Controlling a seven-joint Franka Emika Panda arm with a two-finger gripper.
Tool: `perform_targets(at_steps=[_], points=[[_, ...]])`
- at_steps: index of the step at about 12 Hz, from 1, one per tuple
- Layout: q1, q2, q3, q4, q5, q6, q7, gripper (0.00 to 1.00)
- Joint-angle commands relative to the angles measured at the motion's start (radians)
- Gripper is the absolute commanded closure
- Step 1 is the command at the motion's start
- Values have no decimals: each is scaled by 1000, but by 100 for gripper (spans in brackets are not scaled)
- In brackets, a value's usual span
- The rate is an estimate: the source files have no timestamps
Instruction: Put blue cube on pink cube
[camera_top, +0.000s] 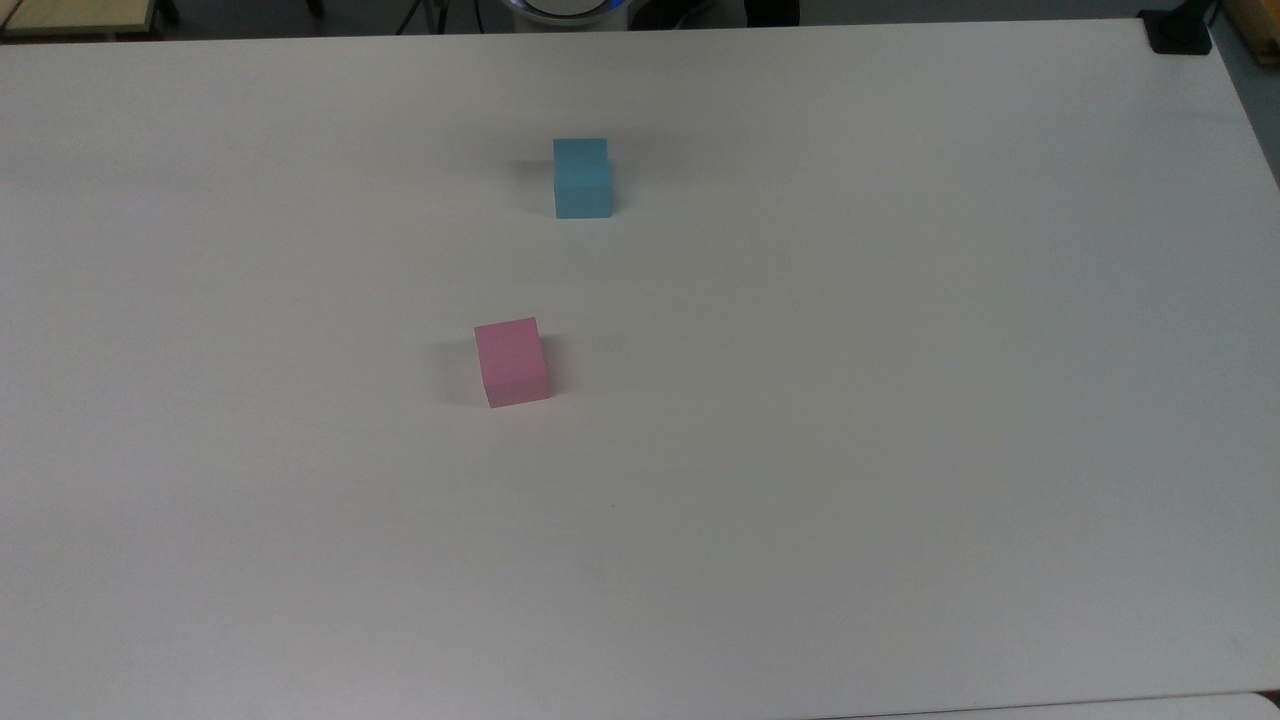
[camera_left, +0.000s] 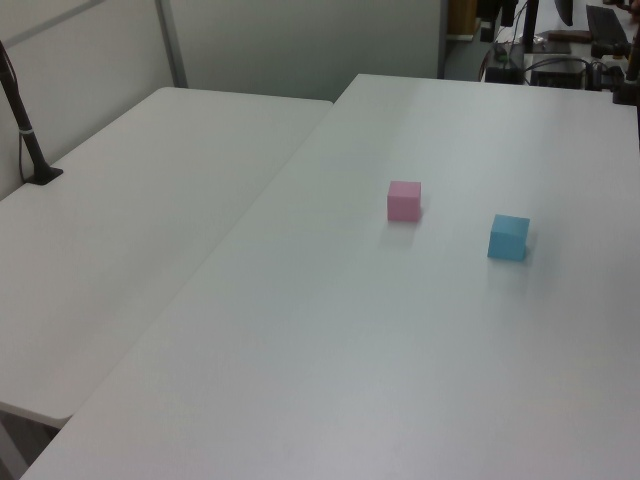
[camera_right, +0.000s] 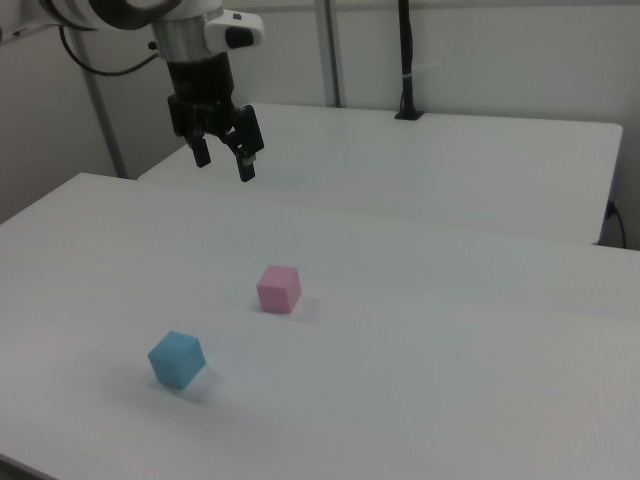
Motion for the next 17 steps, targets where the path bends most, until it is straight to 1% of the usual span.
perform_targets(at_steps=[1, 10, 13, 17], points=[[4, -18, -5, -11, 20, 11, 1, 0], [-7, -20, -8, -11, 21, 18, 0, 0], [-12, -23, -8, -11, 23, 12, -26, 0], [-12, -24, -8, -13, 23, 8, -28, 0]])
